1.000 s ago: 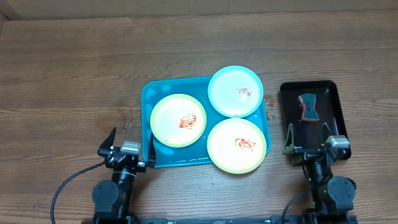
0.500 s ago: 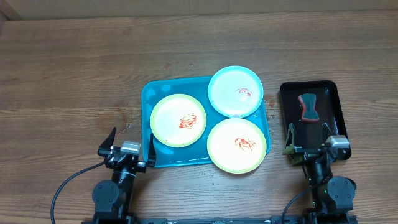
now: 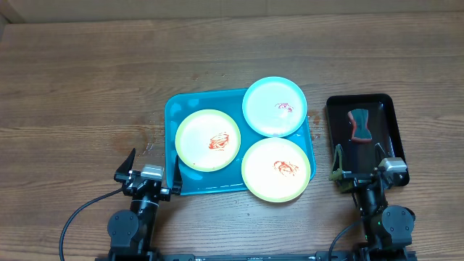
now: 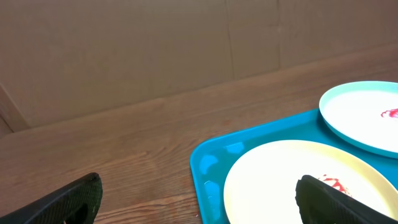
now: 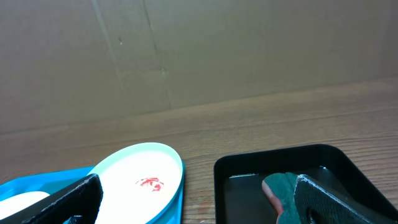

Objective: Clean dirty plates on tray and stack at the side

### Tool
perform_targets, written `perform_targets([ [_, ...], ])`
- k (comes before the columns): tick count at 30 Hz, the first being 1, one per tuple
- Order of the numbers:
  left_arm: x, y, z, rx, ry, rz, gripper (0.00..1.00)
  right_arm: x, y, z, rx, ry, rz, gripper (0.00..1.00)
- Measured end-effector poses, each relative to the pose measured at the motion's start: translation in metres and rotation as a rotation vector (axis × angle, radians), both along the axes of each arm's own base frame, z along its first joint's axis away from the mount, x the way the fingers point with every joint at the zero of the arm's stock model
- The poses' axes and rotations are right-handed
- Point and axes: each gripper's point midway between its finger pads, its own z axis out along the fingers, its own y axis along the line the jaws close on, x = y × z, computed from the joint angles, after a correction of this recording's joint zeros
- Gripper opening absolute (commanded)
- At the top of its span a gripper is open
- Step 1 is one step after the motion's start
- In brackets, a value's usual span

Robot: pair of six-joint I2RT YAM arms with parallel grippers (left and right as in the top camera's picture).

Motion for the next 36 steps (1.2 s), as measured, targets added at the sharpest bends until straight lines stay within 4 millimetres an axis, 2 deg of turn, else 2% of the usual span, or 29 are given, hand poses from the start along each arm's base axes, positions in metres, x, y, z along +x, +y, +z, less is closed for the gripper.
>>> perform_targets([
  [6, 0.000, 0.000, 0.006, -0.009, -0.024, 0.000, 1.00, 0.000, 0.001, 0.001, 0.000, -0.003, 0.006, 1.00],
  [14, 0.000, -0.002, 0.009, -0.059, -0.029, -0.005, 1.00, 0.000, 0.001, 0.017, 0.004, -0.069, 0.007, 1.00],
  [21, 0.000, -0.003, 0.011, -0.063, -0.031, -0.016, 1.00, -0.001, 0.004, 0.019, 0.005, -0.078, 0.023, 1.00],
  [26, -0.003, -0.004, 0.021, -0.064, -0.035, -0.019, 1.00, -0.001, 0.006, 0.022, 0.005, -0.083, 0.033, 1.00],
  [28, -0.005, -0.004, 0.029, -0.065, -0.036, -0.022, 1.00, -0.003, 0.008, 0.033, 0.005, -0.103, 0.050, 1.00],
  [36, -0.008, -0.004, 0.083, -0.067, -0.021, -0.024, 1.00, -0.020, 0.011, 0.096, 0.007, -0.153, 0.074, 1.00],
])
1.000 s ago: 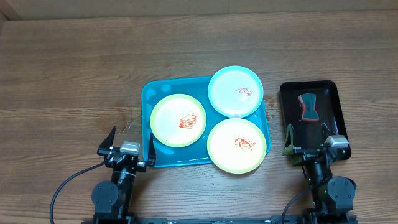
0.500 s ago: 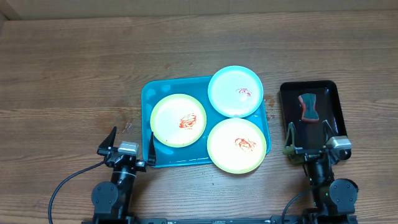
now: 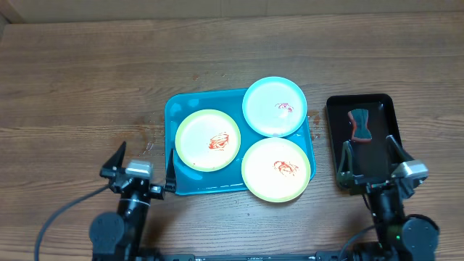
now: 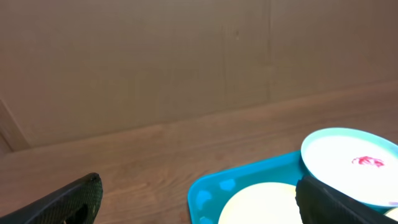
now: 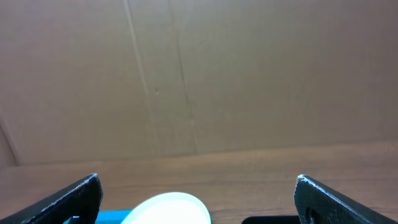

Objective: Clean dirty plates on tray and stack at the side

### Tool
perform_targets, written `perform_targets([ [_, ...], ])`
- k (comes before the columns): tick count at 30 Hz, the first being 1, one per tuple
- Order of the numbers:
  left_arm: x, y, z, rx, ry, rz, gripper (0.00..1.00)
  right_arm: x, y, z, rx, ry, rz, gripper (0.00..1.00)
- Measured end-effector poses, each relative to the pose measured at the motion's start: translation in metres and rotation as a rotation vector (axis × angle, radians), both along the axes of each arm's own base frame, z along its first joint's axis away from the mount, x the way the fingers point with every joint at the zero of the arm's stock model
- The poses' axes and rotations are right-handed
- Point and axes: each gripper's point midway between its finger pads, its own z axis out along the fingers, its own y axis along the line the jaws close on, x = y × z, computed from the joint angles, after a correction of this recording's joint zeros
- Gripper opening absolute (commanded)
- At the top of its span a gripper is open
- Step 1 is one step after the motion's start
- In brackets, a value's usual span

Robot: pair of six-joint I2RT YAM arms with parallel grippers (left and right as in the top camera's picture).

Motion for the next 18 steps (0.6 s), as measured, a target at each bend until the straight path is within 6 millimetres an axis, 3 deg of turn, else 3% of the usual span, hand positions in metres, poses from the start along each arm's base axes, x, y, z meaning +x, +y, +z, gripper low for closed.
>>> perform_targets([
  [6, 0.016, -0.007, 0.039, 0.001, 0.143, -0.035, 1.00, 0.001, 0.001, 0.039, -0.008, 0.126, 0.003, 1.00],
  [11, 0.030, -0.011, 0.071, 0.000, 0.295, -0.056, 1.00, 0.016, 0.002, 0.064, -0.019, 0.301, 0.004, 1.00],
  [15, 0.042, -0.013, 0.082, -0.001, 0.465, -0.062, 1.00, 0.033, 0.003, 0.070, -0.030, 0.483, 0.003, 1.00],
  [18, 0.050, -0.013, 0.078, -0.002, 0.616, -0.065, 1.00, 0.047, 0.004, 0.062, -0.042, 0.665, 0.003, 1.00],
])
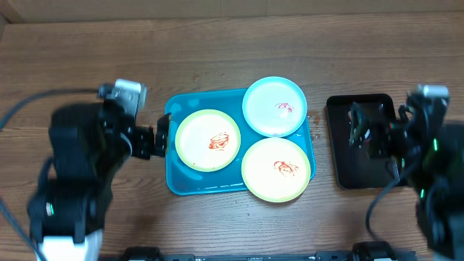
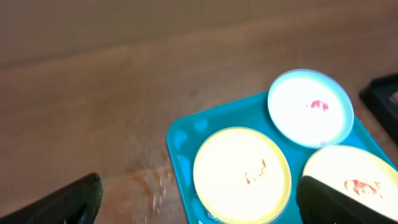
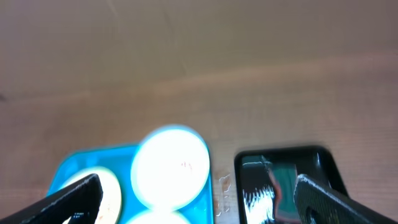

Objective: Clean dirty plates on tray and stack at the side

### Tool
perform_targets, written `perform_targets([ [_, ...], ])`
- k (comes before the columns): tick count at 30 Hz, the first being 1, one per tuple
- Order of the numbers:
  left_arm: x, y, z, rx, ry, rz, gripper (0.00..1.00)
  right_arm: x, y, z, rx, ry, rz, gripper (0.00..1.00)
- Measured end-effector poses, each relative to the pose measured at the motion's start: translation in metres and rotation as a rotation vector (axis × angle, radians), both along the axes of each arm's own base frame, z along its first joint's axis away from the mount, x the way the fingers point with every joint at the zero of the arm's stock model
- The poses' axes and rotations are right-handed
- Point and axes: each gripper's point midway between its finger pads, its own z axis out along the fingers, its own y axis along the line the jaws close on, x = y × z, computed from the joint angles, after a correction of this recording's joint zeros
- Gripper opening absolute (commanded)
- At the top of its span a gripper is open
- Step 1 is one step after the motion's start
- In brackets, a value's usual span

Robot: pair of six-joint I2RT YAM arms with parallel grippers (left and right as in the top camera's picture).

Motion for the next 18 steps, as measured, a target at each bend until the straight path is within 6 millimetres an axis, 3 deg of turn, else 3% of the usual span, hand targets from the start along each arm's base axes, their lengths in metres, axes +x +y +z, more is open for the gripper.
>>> perform_targets([
  [5, 0.022, -0.001, -0.023, 0.005, 0.189, -0.002, 1.00, 0.029, 0.003, -0.023, -0.012, 0.233, 0.005, 1.00],
  [12, 0.040, -0.008, -0.089, -0.030, 0.450, 0.000, 1.00, 0.057, 0.011, -0.081, -0.001, 0.453, 0.032, 0.98],
  [14, 0.045, -0.009, -0.106, -0.042, 0.511, 0.007, 0.85, 0.061, 0.013, -0.095, 0.002, 0.504, 0.037, 0.94],
  [18, 0.049, -0.008, -0.142, -0.051, 0.648, 0.050, 0.74, 0.065, 0.013, -0.115, -0.001, 0.571, 0.036, 0.89],
])
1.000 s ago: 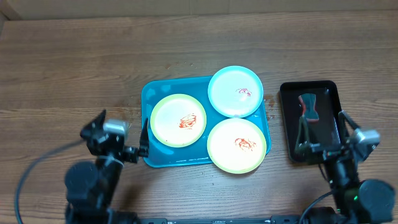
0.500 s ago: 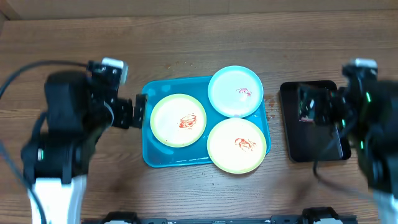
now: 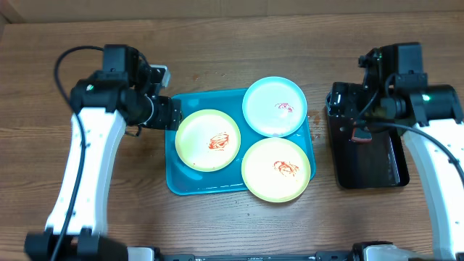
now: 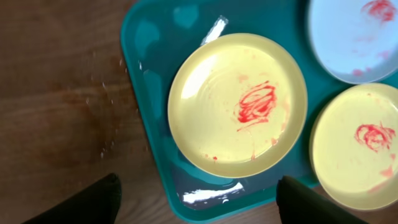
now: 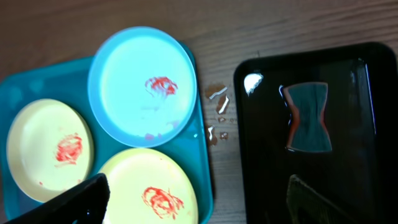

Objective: Clean dirty plates on tray and stack at the side

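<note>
A teal tray (image 3: 172, 109) holds three plates smeared with red: a yellow one (image 3: 208, 140) at the left, a light blue one (image 3: 274, 106) at the back and a yellow one (image 3: 276, 169) at the front right. My left gripper (image 3: 161, 114) hangs open over the tray's left edge. In the left wrist view it (image 4: 199, 205) looks down on the left yellow plate (image 4: 237, 104). My right gripper (image 3: 346, 109) hangs open over the black tray (image 3: 366, 170). In the right wrist view the gripper (image 5: 196, 202) holds nothing, and a sponge (image 5: 308, 118) lies in the black tray.
Water drops (image 5: 217, 106) lie on the wood between the two trays, and more drops (image 4: 106, 106) lie left of the teal tray. A brown cardboard wall runs along the table's far edge (image 3: 232, 7). Bare wood stretches left of the teal tray (image 3: 43, 167).
Both arms have reached farther over the table and are sharp instead of blurred. The left wrist view now sits closer to the left yellow plate. The right gripper now stands over the black tray. Both stay open.
Both arms were first folded at the near table edge, grippers open and looking level at the cardboard wall. They were then a little apart, still at that edge. Later both were raised and looking down on the trays, and now they hover over them. The plates have not moved.
</note>
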### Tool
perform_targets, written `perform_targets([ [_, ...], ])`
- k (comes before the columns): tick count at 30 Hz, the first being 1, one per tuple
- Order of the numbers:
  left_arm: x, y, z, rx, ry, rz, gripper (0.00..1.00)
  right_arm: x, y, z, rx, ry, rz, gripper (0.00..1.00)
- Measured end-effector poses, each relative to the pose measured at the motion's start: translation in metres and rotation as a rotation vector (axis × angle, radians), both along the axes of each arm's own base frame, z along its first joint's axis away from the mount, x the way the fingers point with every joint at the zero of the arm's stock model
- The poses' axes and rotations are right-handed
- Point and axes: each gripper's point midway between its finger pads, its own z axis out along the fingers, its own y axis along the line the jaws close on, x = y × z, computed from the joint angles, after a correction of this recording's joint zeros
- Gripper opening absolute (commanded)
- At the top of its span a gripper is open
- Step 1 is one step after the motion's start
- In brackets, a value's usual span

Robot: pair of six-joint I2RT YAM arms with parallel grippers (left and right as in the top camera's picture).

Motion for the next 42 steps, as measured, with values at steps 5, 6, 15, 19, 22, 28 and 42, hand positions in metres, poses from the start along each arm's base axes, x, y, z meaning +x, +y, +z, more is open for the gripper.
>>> perform_targets([
  [5, 0.003, 0.007, -0.050, 0.025, 0.185, 0.115, 0.60, 0.003, -0.002, -0.011, -0.014, 0.037, -0.008, 0.89],
  [6, 0.003, 0.007, -0.059, 0.027, 0.214, 0.122, 0.57, 0.003, -0.004, -0.012, -0.020, 0.039, -0.014, 0.89],
  [15, 0.001, 0.007, -0.129, 0.044, 0.414, 0.149, 0.36, 0.005, -0.021, -0.014, -0.049, 0.043, -0.087, 0.89],
  [19, 0.010, 0.006, -0.145, 0.045, 0.411, 0.141, 0.34, 0.005, -0.025, -0.014, -0.059, 0.041, -0.100, 0.89],
  [22, 0.015, 0.006, -0.150, 0.044, 0.392, 0.123, 0.34, 0.005, -0.025, -0.014, -0.059, 0.041, -0.100, 0.88],
  [28, 0.016, 0.005, -0.158, 0.051, 0.393, 0.060, 0.27, 0.005, -0.025, -0.014, -0.060, 0.041, -0.100, 0.87],
  [42, 0.009, -0.003, -0.169, 0.079, 0.403, -0.005, 0.04, 0.009, -0.025, -0.012, -0.060, 0.027, -0.101, 0.82],
])
